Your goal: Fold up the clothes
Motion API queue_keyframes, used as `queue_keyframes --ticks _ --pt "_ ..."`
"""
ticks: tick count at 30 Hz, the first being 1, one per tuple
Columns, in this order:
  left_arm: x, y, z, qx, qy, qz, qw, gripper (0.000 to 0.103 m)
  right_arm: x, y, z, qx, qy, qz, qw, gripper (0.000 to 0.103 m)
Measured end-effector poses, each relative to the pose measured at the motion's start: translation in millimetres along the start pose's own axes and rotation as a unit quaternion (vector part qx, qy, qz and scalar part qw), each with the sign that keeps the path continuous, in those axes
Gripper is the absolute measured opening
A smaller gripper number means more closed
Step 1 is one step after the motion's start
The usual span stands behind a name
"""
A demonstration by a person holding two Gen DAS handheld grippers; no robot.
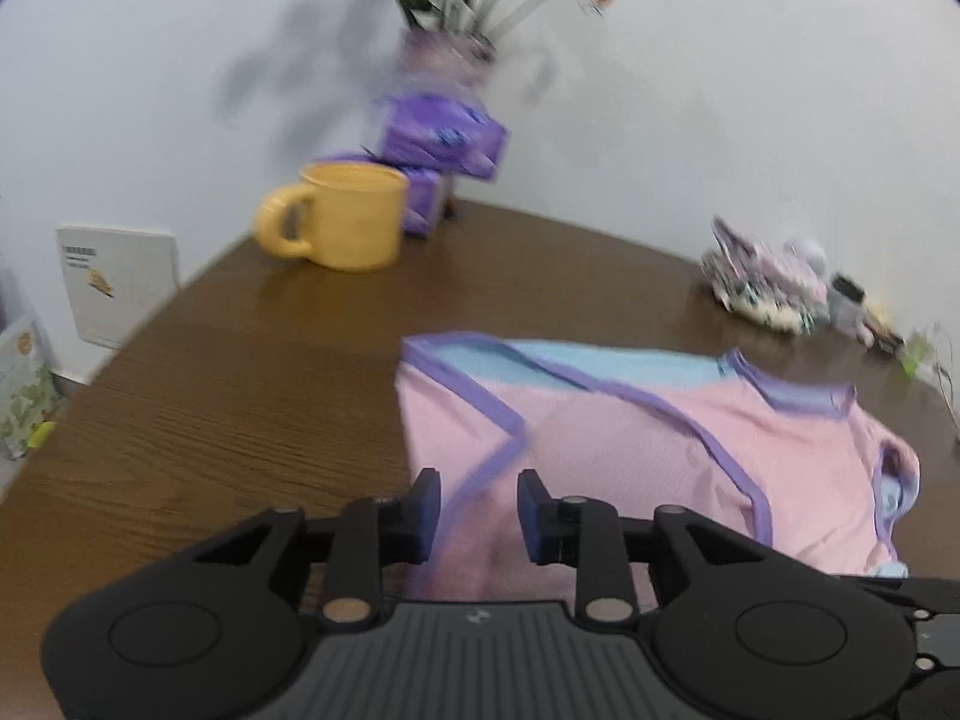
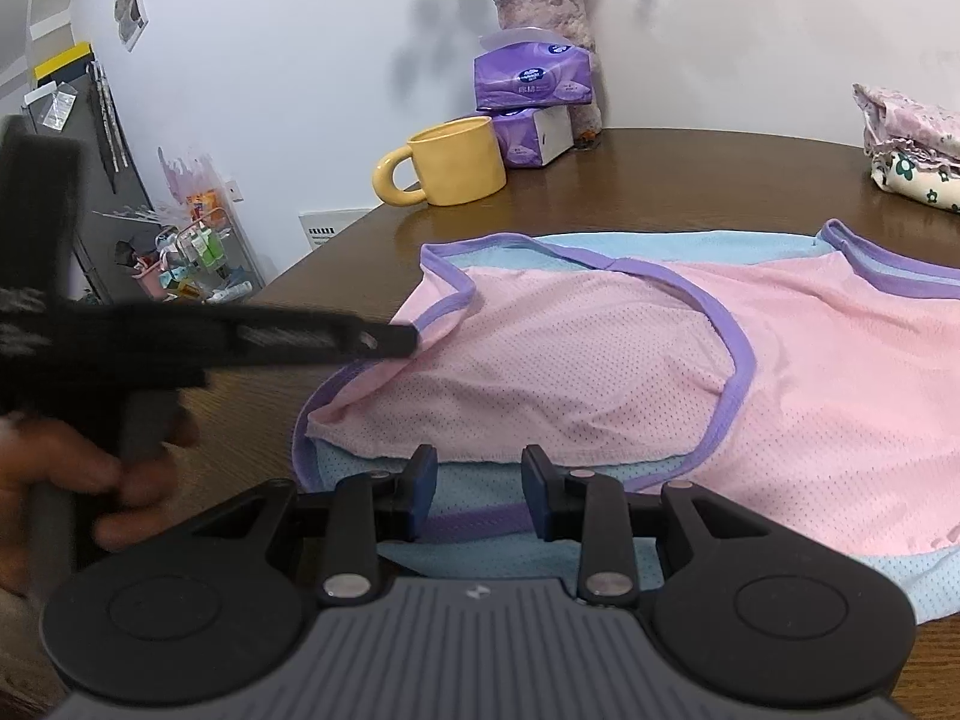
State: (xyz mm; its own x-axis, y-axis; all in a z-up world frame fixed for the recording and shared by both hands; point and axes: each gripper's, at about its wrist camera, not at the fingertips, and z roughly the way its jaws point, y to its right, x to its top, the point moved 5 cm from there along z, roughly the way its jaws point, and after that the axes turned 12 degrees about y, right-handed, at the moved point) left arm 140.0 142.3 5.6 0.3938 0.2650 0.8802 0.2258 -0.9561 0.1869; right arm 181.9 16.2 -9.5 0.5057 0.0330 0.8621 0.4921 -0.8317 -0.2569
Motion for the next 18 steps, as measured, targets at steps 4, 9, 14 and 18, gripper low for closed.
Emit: queue_keyframes --ticks 4,9,14,18 --pt "6 -21 -8 0.019 0.002 -0.013 0.9997 0.024 -1 0 -1 0.006 0.0 0.004 1.0 0.031" --pt "-2 -21 9 -0.021 -0.042 -0.019 0.9987 0.024 -2 -2 -1 0.01 -0.002 0.001 1.0 0.031" --pt "-8 -15 23 -0.018 -0.046 -0.004 0.9988 0.02 -3 -1 0 0.008 -0.004 0.0 1.0 0.031" --pt "-10 -7 22 -0.027 -0.043 0.021 0.9985 0.002 -3 -3 1 0.009 -0.006 -0.005 1.0 0.031"
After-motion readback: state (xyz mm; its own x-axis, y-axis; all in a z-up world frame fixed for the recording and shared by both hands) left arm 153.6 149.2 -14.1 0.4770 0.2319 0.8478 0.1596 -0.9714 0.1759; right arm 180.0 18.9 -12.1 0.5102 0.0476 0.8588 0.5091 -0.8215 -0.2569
